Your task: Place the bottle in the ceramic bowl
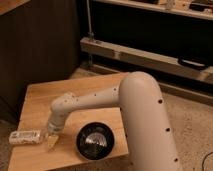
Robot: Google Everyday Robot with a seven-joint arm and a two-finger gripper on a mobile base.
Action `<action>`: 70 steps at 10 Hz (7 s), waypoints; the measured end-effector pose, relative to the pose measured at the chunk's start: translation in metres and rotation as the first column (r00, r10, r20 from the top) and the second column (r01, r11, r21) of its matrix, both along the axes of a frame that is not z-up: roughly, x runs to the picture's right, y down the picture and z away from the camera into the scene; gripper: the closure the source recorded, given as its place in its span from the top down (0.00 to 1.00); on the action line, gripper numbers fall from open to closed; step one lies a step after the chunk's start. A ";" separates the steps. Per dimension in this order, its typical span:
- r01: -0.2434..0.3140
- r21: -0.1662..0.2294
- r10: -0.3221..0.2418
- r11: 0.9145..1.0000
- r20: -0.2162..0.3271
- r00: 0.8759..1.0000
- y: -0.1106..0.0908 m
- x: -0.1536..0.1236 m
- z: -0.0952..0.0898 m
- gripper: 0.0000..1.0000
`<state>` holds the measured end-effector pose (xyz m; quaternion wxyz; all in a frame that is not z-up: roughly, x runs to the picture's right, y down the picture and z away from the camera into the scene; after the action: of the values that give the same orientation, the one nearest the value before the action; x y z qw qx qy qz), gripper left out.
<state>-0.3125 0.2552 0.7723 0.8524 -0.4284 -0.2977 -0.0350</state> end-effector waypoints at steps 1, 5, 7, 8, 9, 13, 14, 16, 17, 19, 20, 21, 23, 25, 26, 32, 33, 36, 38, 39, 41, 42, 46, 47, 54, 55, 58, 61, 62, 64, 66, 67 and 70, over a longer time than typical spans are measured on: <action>-0.002 -0.017 0.001 1.000 -0.008 1.000 0.000 0.000 0.000 0.47; 0.010 -0.074 -0.011 0.997 -0.006 1.000 0.011 -0.005 0.002 0.05; 0.007 -0.090 -0.007 0.996 -0.004 1.000 0.015 -0.007 0.002 0.00; 0.003 -0.094 -0.004 0.996 -0.006 1.000 0.015 -0.006 0.003 0.00; 0.001 -0.096 -0.001 0.995 -0.006 1.000 0.015 -0.005 0.004 0.00; -0.035 -0.055 0.035 0.998 -0.014 0.999 -0.027 0.039 0.011 0.00; -0.041 -0.035 0.040 0.999 -0.018 0.999 -0.044 0.052 0.012 0.00; -0.036 0.005 0.036 0.999 -0.021 0.999 -0.072 0.071 0.016 0.00; -0.030 0.021 0.031 0.999 -0.024 0.999 -0.081 0.083 0.022 0.00; -0.008 0.028 0.009 1.000 -0.030 1.000 -0.084 0.100 0.024 0.00; -0.001 0.029 0.002 1.000 -0.031 1.000 -0.085 0.113 0.023 0.00; 0.008 0.028 -0.007 1.000 -0.035 0.999 -0.089 0.132 0.021 0.00; 0.019 0.032 -0.018 0.999 -0.033 0.999 -0.101 0.152 0.017 0.00; 0.006 0.027 -0.005 1.000 -0.033 0.999 -0.108 0.170 0.013 0.00; 0.002 0.022 -0.001 1.000 -0.037 0.999 -0.109 0.178 0.012 0.00; -0.008 -0.016 0.007 1.000 -0.041 0.999 -0.100 0.220 -0.016 0.00; -0.012 -0.018 0.011 1.000 -0.036 0.999 -0.101 0.221 -0.019 0.00; -0.010 -0.033 0.009 0.999 -0.035 0.999 -0.099 0.236 -0.029 0.00; -0.015 -0.051 0.014 0.999 -0.035 0.999 -0.091 0.250 -0.032 0.00; -0.015 -0.055 0.013 0.998 -0.030 0.999 -0.088 0.251 -0.034 0.00; -0.018 -0.062 0.016 0.998 -0.025 1.000 -0.081 0.263 -0.043 0.00; -0.015 -0.063 0.014 0.998 -0.021 1.000 -0.079 0.269 -0.049 0.00; -0.001 -0.070 0.000 0.998 -0.009 1.000 -0.068 0.277 -0.062 0.00; 0.007 -0.077 -0.007 0.997 -0.005 1.000 -0.061 0.280 -0.068 0.00; 0.038 -0.113 -0.044 0.993 -0.054 0.998 -0.026 0.314 -0.074 0.00; 0.042 -0.118 -0.050 0.992 -0.066 0.997 -0.023 0.318 -0.072 0.00; 0.048 -0.134 -0.062 0.990 -0.104 0.993 -0.017 0.326 -0.065 0.09; 0.054 -0.144 -0.073 0.988 -0.134 0.988 -0.014 0.327 -0.060 0.39; 0.057 -0.146 -0.078 0.988 -0.138 0.987 -0.014 0.326 -0.058 0.49; 0.058 -0.147 -0.080 0.987 -0.148 0.986 -0.013 0.327 -0.056 0.69; 0.058 -0.150 -0.081 0.987 -0.156 0.984 -0.013 0.327 -0.054 0.80; 0.061 -0.153 -0.087 0.986 -0.170 0.982 -0.012 0.328 -0.052 0.80; 0.066 -0.154 -0.093 0.986 -0.175 0.980 -0.012 0.327 -0.052 0.80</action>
<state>0.0143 0.2437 0.7208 0.8398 -0.5033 -0.2031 -0.0081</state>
